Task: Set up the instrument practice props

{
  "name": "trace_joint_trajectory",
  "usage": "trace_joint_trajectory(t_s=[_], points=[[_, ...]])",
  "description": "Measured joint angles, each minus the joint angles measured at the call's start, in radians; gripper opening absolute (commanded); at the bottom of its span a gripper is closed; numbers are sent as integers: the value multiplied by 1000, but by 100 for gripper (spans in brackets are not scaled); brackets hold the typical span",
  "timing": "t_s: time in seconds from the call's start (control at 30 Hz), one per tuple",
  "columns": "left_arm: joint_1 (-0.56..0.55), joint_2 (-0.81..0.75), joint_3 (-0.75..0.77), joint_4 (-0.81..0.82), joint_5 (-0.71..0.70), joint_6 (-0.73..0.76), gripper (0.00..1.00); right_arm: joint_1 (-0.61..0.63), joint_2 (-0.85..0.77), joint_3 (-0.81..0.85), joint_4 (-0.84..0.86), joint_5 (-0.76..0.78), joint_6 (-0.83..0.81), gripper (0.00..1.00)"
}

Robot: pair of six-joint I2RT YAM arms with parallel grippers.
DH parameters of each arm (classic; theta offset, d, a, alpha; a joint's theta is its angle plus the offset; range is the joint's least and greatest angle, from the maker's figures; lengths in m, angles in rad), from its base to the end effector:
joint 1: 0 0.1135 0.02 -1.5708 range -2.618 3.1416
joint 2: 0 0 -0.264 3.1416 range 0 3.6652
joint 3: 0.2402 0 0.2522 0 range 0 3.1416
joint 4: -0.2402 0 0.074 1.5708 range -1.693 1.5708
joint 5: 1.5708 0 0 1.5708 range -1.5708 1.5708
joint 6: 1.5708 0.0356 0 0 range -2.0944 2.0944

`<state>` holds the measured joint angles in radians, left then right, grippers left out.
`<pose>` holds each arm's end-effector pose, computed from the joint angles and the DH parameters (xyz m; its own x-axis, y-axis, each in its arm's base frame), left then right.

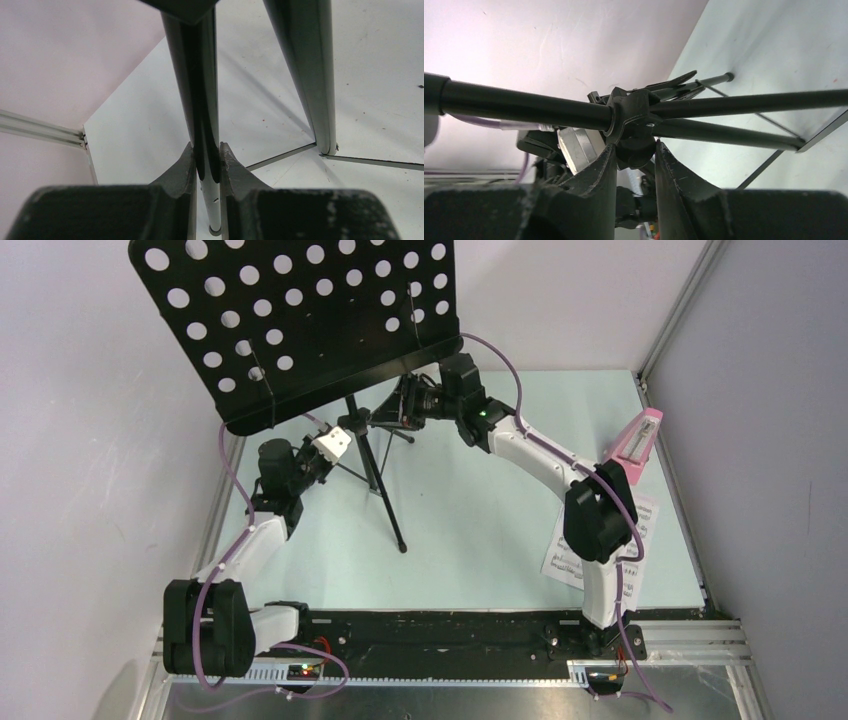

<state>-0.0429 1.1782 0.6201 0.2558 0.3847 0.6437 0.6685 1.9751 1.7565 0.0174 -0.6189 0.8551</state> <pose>0.2599 -0.0245 0.2467 0.0008 0.5568 -0.8307 0.4966 0.7208 0.4836 0.3615 0.3118 0.3411 -0.8205 0.1352 -0.5554 -0.5056 0.2817 0.8155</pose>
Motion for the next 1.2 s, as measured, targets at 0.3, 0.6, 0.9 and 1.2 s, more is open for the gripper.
trace_joint_trajectory(t_s=[0.3,0.6,0.9,1.2], points=[[0,0,1,-2,0,0,0,-25,45,23,-10,-105,399,0],[2,0,2,-3,-11,0,0,-27,53,-43,85,-140,825,0],[2,0,3,-3,-11,1,8,-30,27,-73,69,-105,829,57],[1,1,-3,-19,-6,27,47,-76,-159,-215,13,-66,666,70]])
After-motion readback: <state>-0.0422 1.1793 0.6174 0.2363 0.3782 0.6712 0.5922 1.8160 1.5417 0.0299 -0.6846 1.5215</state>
